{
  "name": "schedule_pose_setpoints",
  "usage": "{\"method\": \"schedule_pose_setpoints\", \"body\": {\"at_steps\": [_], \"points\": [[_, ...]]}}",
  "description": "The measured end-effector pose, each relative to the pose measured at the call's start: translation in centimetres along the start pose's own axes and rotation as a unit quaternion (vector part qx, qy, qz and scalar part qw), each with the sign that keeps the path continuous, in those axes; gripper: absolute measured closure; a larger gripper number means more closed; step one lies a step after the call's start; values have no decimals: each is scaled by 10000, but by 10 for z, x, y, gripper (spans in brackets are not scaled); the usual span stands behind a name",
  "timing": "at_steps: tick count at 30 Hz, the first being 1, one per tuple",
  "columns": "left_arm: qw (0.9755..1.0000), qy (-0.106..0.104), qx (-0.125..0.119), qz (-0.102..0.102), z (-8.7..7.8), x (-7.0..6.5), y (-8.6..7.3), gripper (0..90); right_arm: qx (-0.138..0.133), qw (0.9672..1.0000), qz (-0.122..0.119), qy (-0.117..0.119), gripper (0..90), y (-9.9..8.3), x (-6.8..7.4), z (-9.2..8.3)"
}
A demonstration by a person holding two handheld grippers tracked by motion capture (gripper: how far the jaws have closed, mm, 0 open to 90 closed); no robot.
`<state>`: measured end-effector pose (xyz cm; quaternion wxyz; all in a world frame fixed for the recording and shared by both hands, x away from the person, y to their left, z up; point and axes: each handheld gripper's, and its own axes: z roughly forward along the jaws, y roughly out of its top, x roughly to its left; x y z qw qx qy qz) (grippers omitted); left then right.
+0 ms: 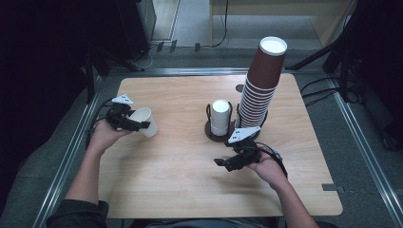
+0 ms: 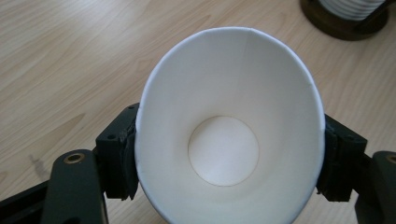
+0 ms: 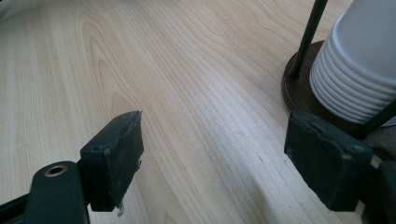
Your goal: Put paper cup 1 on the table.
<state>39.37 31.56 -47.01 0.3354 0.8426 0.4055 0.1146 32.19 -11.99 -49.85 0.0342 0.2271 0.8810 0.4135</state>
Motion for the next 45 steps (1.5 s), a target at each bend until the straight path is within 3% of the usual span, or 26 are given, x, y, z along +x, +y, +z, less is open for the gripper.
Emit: {"method": "schedule_pose_setpoints", "body": {"at_steps": [5,10,19,30,38,40,45], "points": [[9994,322,99,-126,2,7,-3,215,34,10000,1,-12,201,0,0,0],[9988,429,138,-216,5,10,-5,197,50,10000,-11,-27,201,-1,0,1],[9989,384,154,-207,9,11,-8,176,37,10000,0,-16,201,-1,-1,0],[9994,93,-33,-319,5,10,-6,109,30,10000,-12,17,201,-1,-1,0],[9991,64,-179,-381,-8,11,-3,84,-73,9999,-59,120,216,0,-3,-3],[9985,-26,-266,-474,-11,12,-3,84,-100,9998,-118,122,216,0,-3,-4],[9983,55,-364,-461,-22,11,1,84,-118,9998,-72,159,216,0,-4,-7]]}}
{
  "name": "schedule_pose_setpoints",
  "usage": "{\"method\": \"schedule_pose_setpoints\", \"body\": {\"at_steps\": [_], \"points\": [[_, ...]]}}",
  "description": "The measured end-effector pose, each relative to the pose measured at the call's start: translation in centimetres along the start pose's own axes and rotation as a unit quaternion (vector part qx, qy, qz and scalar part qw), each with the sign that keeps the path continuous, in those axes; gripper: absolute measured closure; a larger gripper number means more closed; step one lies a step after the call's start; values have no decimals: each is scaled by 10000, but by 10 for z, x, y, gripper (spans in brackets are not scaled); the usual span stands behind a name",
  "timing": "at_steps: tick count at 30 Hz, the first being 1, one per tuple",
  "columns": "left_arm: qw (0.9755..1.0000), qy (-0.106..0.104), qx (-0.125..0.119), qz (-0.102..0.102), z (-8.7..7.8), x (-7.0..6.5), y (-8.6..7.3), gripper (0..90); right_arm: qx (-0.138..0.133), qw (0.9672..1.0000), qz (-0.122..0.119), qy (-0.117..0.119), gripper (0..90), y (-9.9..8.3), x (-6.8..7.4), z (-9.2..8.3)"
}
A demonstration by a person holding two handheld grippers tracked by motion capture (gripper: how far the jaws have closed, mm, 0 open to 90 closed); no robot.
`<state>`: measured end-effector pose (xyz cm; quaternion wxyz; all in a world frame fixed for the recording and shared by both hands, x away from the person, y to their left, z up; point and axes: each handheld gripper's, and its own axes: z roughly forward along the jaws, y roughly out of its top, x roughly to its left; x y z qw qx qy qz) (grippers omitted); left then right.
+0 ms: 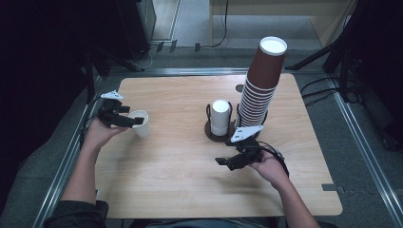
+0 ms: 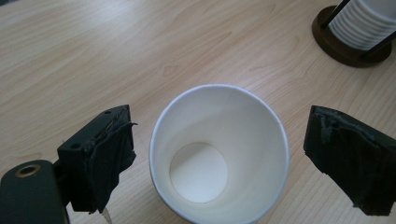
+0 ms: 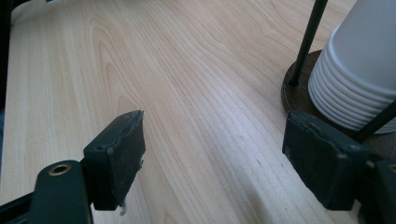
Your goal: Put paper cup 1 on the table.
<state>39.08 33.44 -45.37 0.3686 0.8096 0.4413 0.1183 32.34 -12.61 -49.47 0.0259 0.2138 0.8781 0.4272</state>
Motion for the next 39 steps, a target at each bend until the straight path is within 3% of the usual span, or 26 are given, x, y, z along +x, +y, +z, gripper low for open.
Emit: {"method": "schedule_pose_setpoints", "body": {"at_steps": [3,11,15,21,27,32,39], "points": [[9999,-65,-92,-60,-5,-1,3,84,-40,9999,27,102,218,0,0,-1],[9996,-269,-39,6,-10,-16,12,89,95,9997,6,220,167,3,2,-8],[9992,-379,70,72,-8,-24,14,114,-61,9996,-34,270,161,5,3,-18],[9981,-585,108,151,-3,-35,16,155,-63,9998,143,129,159,3,0,-28],[9971,-735,3,221,-1,-47,16,253,-75,9999,111,-64,140,4,1,-36],[9953,-923,-32,287,2,-58,17,317,-156,9999,44,-46,141,3,1,-45],[9927,-1131,-112,403,5,-72,18,376,-119,9997,213,-77,176,1,-2,-52]]}}
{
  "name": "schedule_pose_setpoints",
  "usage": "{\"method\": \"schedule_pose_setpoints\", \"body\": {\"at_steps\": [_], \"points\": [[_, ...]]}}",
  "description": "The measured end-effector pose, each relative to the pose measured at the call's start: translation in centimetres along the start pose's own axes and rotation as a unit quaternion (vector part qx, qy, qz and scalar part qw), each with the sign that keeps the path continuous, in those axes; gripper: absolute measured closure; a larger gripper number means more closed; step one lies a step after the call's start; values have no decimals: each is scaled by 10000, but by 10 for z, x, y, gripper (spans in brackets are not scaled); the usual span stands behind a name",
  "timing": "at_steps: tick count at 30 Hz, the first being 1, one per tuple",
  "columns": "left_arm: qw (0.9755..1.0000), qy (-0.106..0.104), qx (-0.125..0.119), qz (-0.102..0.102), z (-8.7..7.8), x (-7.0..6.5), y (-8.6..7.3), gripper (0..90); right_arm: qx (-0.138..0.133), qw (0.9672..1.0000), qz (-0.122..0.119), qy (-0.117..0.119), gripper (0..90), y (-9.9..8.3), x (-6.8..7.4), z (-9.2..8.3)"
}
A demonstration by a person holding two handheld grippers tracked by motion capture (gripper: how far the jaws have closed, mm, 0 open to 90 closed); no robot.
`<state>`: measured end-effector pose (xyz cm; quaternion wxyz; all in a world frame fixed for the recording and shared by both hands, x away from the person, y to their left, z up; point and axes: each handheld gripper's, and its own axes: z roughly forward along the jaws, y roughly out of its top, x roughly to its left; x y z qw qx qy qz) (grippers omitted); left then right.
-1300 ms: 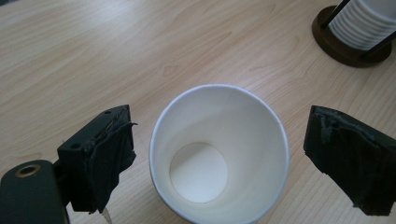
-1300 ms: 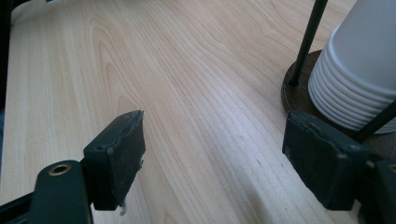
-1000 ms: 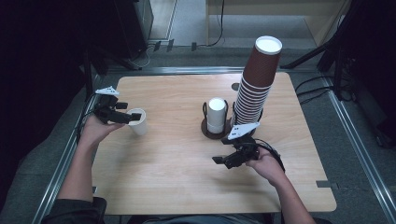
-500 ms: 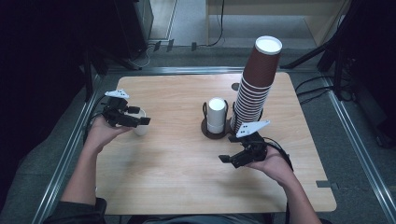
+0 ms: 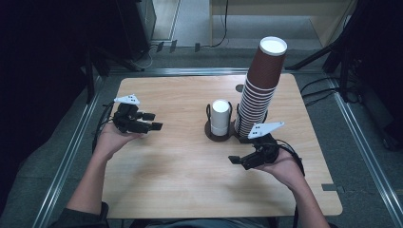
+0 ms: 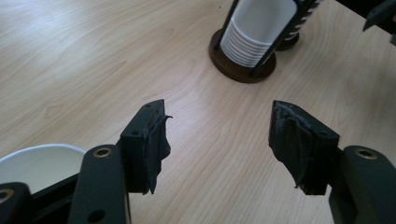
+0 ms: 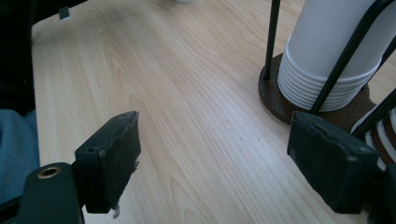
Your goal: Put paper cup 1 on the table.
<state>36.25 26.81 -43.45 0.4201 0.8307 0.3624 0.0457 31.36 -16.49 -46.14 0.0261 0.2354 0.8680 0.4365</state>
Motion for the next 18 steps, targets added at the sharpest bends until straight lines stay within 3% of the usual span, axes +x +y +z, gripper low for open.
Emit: {"method": "schedule_pose_setpoints", "body": {"at_steps": [3,11,18], "points": [[9999,-105,36,-31,2,-5,0,371,-28,10000,32,17,170,1,-1,-4],[9994,-153,309,54,15,-18,-5,309,-2,9998,183,-3,177,4,-4,-21],[9994,-207,264,-31,23,-26,-6,261,18,9997,155,-213,212,18,-12,-48]]}}
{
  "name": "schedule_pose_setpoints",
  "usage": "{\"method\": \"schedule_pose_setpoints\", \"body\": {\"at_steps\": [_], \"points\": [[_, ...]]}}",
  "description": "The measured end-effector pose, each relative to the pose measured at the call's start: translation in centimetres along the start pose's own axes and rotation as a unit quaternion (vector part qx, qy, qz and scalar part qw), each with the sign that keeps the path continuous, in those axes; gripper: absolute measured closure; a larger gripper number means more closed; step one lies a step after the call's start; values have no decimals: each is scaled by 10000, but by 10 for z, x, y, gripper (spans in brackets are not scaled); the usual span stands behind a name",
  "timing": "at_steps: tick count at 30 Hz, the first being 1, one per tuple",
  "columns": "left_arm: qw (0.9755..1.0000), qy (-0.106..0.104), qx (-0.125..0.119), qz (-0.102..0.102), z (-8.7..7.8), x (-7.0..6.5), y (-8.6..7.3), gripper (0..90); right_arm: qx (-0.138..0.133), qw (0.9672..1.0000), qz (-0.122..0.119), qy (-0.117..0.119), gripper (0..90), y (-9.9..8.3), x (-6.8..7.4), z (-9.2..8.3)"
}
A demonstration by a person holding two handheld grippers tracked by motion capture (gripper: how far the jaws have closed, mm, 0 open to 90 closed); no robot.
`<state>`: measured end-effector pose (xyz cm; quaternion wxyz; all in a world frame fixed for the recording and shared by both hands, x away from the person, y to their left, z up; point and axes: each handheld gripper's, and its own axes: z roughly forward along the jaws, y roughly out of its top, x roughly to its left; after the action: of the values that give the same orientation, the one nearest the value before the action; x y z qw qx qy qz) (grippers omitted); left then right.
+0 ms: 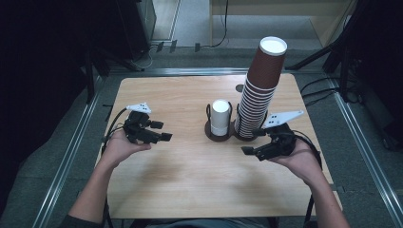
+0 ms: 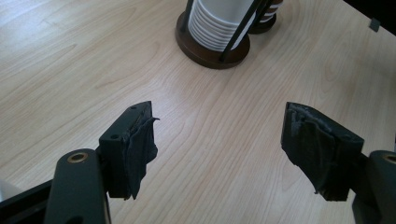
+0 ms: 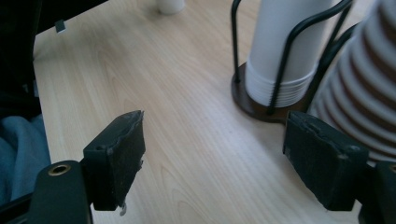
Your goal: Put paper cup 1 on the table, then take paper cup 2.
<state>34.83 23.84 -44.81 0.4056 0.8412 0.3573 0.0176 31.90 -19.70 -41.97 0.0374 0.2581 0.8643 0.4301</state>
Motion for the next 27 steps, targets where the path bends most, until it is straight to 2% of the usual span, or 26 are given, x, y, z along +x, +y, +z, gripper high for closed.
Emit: {"method": "schedule_pose_setpoints", "body": {"at_steps": [2,6,9,13,15,19,22,27], "points": [[9999,80,16,82,1,-3,0,282,-33,10000,11,-31,211,5,-3,-10],[10000,12,25,70,2,-5,0,322,-54,9998,23,-168,206,13,-8,-26],[10000,-78,-21,50,1,-5,1,353,-112,9998,36,-148,206,20,-10,-38],[9999,-71,-11,79,1,-7,1,386,-19,9996,-70,-269,208,32,-12,-51],[9999,-84,19,88,3,-8,1,389,-42,9996,-89,-250,209,38,-13,-59],[9998,-108,93,123,5,-10,2,398,-23,9987,-192,-472,207,49,-18,-75],[9998,-135,102,133,6,-11,2,402,-60,9986,-163,-501,203,54,-23,-83],[9995,-40,92,283,7,-14,2,435,-133,9973,-155,-704,176,73,-35,-98]]}}
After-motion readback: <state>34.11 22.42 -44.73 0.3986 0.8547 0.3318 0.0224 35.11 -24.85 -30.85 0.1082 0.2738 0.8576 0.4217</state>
